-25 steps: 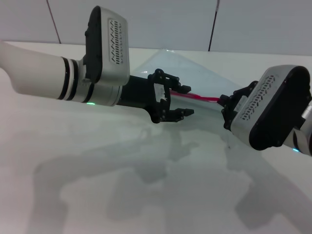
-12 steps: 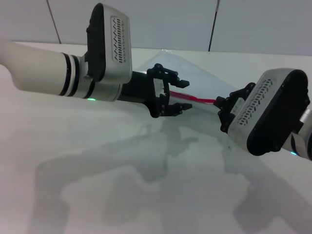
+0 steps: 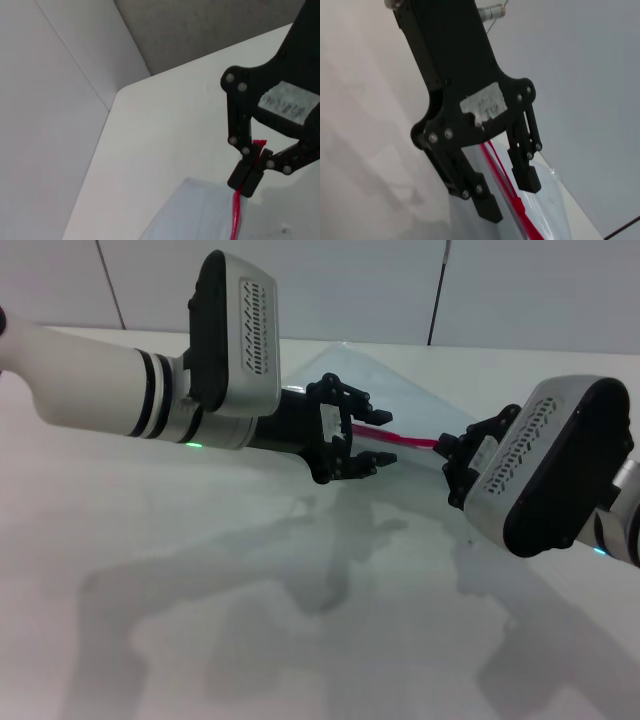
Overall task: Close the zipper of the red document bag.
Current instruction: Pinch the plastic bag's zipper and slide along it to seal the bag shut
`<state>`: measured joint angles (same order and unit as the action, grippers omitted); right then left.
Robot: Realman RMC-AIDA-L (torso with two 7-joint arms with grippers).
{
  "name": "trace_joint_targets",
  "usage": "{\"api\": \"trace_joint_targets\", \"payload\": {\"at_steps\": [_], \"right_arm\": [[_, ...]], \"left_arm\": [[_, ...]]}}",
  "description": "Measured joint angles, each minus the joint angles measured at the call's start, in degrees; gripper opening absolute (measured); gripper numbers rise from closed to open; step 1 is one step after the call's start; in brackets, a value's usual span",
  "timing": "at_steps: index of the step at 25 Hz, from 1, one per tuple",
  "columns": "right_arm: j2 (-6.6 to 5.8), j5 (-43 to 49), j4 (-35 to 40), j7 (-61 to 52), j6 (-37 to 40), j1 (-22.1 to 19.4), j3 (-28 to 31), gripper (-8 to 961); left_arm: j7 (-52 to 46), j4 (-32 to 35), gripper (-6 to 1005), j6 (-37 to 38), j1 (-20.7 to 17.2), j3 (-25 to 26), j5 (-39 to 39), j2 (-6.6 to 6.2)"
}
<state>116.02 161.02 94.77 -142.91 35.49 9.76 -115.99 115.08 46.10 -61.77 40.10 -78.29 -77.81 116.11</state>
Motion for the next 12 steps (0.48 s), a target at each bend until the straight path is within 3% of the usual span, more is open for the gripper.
{"api": "trace_joint_targets", "payload": {"at_steps": [12], "right_arm": [[0.0, 0.0, 0.1, 0.1, 0.0, 0.1, -0.4, 28]], "left_arm": [[-0.1, 0.1, 381, 0.1, 0.3, -1.2, 0.0, 0.0]]}}
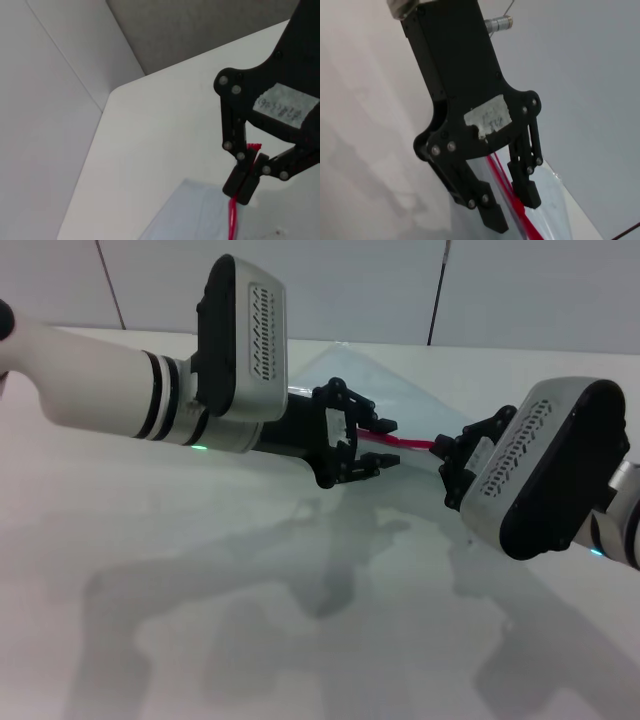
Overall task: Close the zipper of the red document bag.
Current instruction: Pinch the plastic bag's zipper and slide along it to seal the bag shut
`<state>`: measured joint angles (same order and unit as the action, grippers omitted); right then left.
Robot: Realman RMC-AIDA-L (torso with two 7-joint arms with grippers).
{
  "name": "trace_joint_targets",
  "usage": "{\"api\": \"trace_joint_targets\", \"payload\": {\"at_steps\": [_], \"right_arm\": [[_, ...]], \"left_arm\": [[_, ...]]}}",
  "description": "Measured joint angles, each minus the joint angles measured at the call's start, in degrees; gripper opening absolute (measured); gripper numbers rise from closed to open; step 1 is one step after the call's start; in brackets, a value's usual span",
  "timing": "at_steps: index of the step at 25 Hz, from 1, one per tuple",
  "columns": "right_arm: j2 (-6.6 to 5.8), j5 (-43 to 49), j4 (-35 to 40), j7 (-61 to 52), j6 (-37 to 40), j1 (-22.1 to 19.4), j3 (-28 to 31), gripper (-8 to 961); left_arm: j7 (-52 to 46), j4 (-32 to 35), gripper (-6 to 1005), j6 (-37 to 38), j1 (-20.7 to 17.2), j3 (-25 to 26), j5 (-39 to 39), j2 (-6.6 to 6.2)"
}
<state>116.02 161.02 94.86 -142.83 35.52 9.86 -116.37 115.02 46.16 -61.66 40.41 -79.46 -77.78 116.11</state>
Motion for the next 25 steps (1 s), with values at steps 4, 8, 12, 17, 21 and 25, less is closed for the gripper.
{"api": "trace_joint_targets", "payload": {"at_steps": [4, 8, 12, 17, 21, 25], "right_arm": [[0.0, 0.0, 0.1, 0.0, 0.0, 0.0, 0.0, 29], [0.0, 0.0, 0.1, 0.0, 0.0, 0.0, -0.2, 30], [0.0, 0.0, 0.2, 0.0, 0.0, 0.1, -0.2, 31], [0.0, 0.0, 0.4, 0.0, 0.0, 0.1, -0.2, 32], [0.0, 0.0, 0.5, 0.0, 0.0, 0.0, -0.2, 33], [0.0, 0.0, 0.5, 0.2, 0.0, 0.1, -0.2, 34]], "left_arm": [[-0.1, -0.1, 358, 0.1, 0.1, -0.2, 0.0, 0.0], [-0.3, -0.1, 339, 0.1, 0.1, -0.2, 0.0, 0.0], [-0.3, -0.1, 313, 0.7, 0.1, -0.2, -0.1, 0.0], [-0.3, 0.0, 250, 1.9, 0.1, -1.4, -0.1, 0.0], [-0.3, 0.1, 170, 2.3, 0.0, -2.0, -0.1, 0.0], [-0.3, 0.2, 139, 2.3, 0.0, -2.4, -0.1, 0.03]]}}
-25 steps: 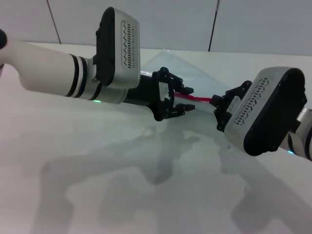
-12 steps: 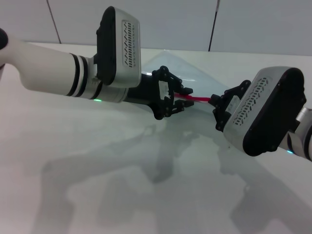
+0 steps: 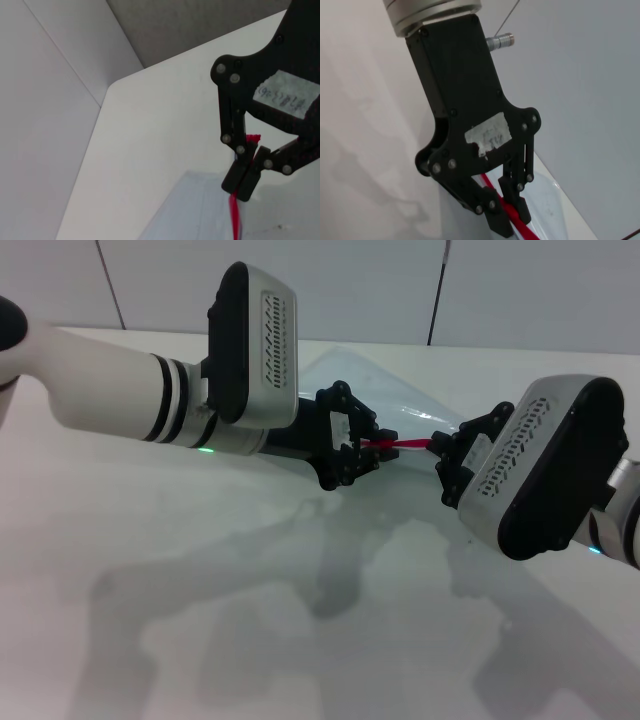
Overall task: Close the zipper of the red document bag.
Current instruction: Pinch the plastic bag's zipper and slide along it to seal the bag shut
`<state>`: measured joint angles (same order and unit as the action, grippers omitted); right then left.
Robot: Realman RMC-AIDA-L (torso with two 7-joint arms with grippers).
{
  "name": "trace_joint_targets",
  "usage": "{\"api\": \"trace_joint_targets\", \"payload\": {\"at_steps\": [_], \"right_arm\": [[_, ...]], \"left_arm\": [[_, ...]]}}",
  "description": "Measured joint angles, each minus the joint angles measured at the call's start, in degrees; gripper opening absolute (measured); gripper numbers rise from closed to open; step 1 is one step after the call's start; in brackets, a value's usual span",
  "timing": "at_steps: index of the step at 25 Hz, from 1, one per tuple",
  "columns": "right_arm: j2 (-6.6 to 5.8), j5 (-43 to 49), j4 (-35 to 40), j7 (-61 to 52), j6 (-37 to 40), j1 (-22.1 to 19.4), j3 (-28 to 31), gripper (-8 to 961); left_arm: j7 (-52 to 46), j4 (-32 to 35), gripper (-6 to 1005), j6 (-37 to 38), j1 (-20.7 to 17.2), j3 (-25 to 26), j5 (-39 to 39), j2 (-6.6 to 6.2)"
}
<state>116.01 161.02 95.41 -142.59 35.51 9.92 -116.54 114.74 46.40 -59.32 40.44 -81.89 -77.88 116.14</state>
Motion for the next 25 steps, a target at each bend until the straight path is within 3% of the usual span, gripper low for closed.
{"api": "trace_joint_targets", "payload": {"at_steps": [25], "right_arm": [[0.0, 0.0, -0.1, 0.4, -0.2, -0.1, 0.0, 40]], "left_arm": [[0.5, 0.2, 81, 0.6, -0.3, -0.2, -0.4, 0.1]]}}
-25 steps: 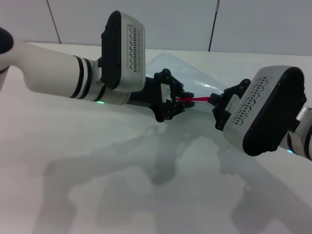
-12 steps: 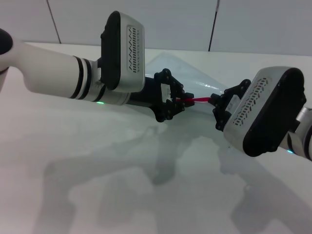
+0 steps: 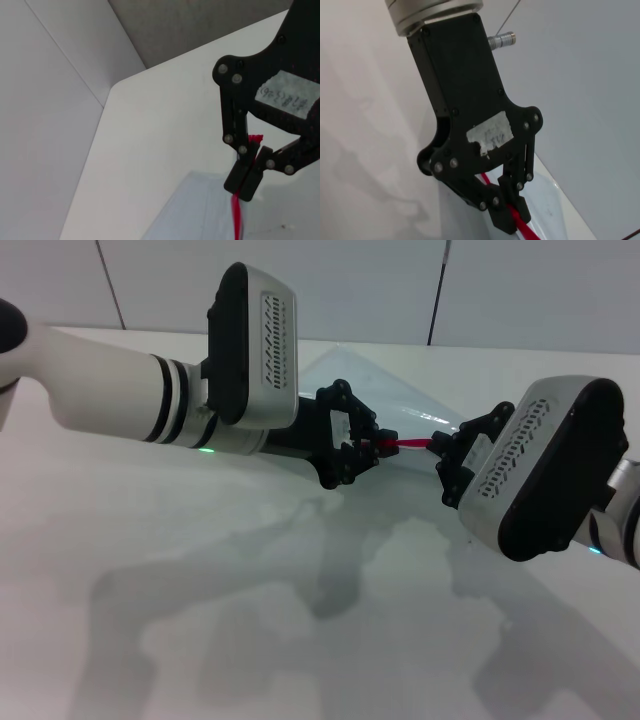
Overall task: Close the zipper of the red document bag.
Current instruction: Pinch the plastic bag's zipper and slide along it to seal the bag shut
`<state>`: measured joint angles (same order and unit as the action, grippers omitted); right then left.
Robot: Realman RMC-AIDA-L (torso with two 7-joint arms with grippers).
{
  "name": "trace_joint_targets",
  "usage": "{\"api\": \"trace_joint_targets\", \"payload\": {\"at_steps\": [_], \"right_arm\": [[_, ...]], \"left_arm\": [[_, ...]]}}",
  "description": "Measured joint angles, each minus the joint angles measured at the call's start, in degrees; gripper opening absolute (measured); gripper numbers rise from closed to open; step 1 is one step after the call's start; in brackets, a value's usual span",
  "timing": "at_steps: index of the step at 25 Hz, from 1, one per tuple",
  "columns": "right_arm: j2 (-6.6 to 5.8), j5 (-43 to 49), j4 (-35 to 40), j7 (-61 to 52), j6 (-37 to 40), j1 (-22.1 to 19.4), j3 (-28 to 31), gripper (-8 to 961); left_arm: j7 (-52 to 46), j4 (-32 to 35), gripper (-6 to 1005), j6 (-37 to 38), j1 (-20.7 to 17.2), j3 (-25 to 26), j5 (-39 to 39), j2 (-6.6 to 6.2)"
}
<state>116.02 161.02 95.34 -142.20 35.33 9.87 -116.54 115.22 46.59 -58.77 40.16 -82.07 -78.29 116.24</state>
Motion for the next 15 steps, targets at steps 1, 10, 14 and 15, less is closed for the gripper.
{"api": "trace_joint_targets", "payload": {"at_steps": [1, 10, 14, 15], "right_arm": [[0.0, 0.0, 0.0, 0.0, 0.0, 0.0, 0.0, 40], [-0.01, 0.0, 0.5, 0.1, -0.3, -0.1, -0.1, 42], [0.02, 0.0, 1.0, 0.1, -0.4, -0.3, -0.1, 43], [0.02, 0.0, 1.0, 0.1, -0.4, -0.3, -0.1, 43]], "left_arm": [[0.0, 0.0, 82, 0.0, 0.0, 0.0, 0.0, 0.0], [0.0, -0.2, 93, 0.2, 0.0, 0.0, -0.1, 0.04], [0.0, -0.3, 97, 1.1, -0.2, 0.0, -0.1, 0.04], [0.0, -0.3, 98, 1.3, -0.2, 0.0, -0.1, 0.04]]}}
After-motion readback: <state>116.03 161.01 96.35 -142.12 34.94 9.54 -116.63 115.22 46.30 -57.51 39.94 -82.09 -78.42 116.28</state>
